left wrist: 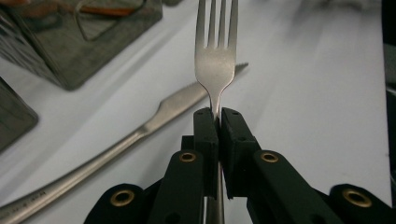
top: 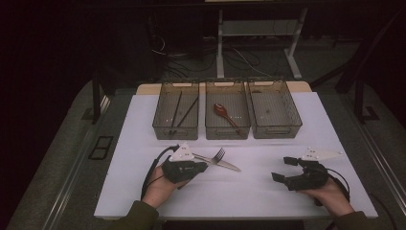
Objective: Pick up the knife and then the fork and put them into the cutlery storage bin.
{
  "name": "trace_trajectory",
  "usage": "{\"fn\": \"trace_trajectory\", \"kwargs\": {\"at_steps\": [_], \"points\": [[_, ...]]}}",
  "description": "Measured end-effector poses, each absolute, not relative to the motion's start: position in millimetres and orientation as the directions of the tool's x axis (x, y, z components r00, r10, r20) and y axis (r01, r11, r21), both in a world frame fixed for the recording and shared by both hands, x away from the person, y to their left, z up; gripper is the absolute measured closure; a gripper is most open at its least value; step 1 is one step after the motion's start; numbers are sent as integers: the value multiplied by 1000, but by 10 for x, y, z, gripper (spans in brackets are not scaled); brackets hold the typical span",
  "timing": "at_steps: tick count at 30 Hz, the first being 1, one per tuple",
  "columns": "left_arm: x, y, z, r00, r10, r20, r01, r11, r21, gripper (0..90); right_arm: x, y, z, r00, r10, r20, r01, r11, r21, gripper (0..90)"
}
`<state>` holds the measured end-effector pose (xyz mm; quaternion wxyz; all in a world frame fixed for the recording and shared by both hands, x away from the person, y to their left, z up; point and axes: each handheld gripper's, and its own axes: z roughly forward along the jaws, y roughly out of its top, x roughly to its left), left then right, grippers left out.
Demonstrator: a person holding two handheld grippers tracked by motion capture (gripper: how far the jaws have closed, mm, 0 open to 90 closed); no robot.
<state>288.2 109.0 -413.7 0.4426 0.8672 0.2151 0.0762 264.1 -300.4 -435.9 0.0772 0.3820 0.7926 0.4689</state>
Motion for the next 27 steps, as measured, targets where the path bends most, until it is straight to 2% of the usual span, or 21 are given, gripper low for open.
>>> {"fn": "trace_trajectory", "kwargs": {"at_steps": [13,20,27], "points": [[2898,1004,-3901,894,445,-47,265,-442,857,848,2763,-2863,-4163,-724,645,246,519,274,810,145],[2951,817,-3862,898,439,-38,250,-436,865,848,2888,-2651,-3988,-761,583,283,506,262,822,304],[3010,598,-3829,894,447,-20,233,-428,873,848,3002,-2412,-3769,-801,513,309,475,230,849,375]]}}
